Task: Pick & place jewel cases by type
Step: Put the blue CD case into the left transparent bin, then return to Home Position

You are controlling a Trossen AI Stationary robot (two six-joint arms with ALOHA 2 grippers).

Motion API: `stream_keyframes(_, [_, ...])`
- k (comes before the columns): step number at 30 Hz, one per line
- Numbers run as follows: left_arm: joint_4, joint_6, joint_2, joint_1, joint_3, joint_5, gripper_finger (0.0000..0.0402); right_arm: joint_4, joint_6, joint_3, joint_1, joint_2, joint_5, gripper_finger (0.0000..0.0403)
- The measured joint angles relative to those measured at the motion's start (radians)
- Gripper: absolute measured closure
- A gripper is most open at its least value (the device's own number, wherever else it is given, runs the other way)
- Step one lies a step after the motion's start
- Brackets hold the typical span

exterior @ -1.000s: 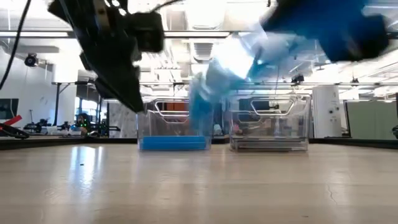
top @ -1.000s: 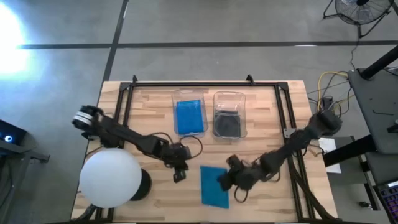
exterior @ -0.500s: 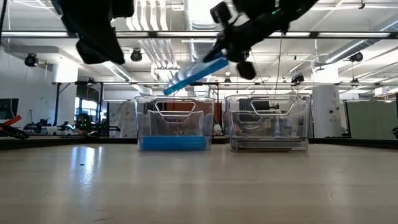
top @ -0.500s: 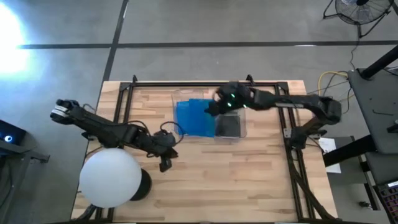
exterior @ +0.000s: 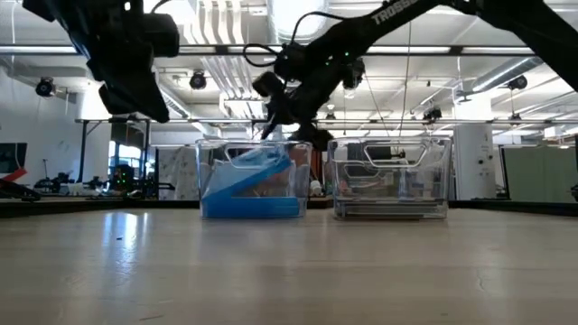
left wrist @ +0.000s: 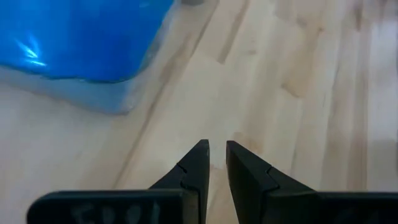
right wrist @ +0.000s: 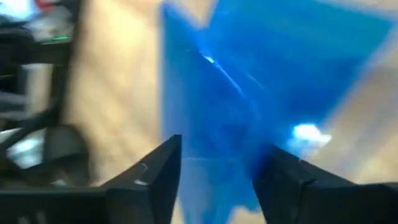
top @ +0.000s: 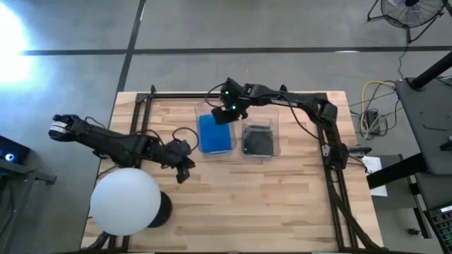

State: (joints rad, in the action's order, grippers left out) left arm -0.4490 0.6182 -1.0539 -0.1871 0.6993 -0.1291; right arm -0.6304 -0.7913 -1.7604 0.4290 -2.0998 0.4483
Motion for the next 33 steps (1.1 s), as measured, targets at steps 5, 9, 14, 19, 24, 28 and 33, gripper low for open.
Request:
stream_keyframes(5, [-0.008,-0.035,0.054,0.098,-0.016,0.123,0.0364,-0.282,0.102,-0.108,-0.046,0.027,-0.462,0.0197])
stream_keyframes(9, [-0.009,-0.123,0.093,0.179,-0.018,0.202,0.0364,-0.29,0.303,-0.132,-0.128,0.155,-0.633,0.0188])
stream_keyframes(14, [-0.014,-0.196,0.163,0.238,-0.019,0.264,0.0364,-0.092,0.461,0.047,-0.227,0.356,-0.523,0.0209])
stream_keyframes(19, [-0.02,-0.2,0.295,0.253,-0.019,0.241,0.0364,0.044,0.406,0.329,-0.337,0.62,-0.7,0.0238])
stream_keyframes(24, [-0.073,-0.214,0.444,0.253,-0.018,0.031,0.0364,-0.061,0.29,0.518,-0.414,0.878,-0.872,0.0253])
stream_keyframes(28, [-0.109,-0.031,0.54,0.253,-0.019,-0.062,0.0364,-0.096,0.139,0.627,-0.445,1.098,-0.828,0.0259])
stream_keyframes(33, [0.083,-0.158,0.618,0.251,-0.082,0.071,0.0364,0.236,0.406,0.852,-0.482,1.331,-0.616,0.0262])
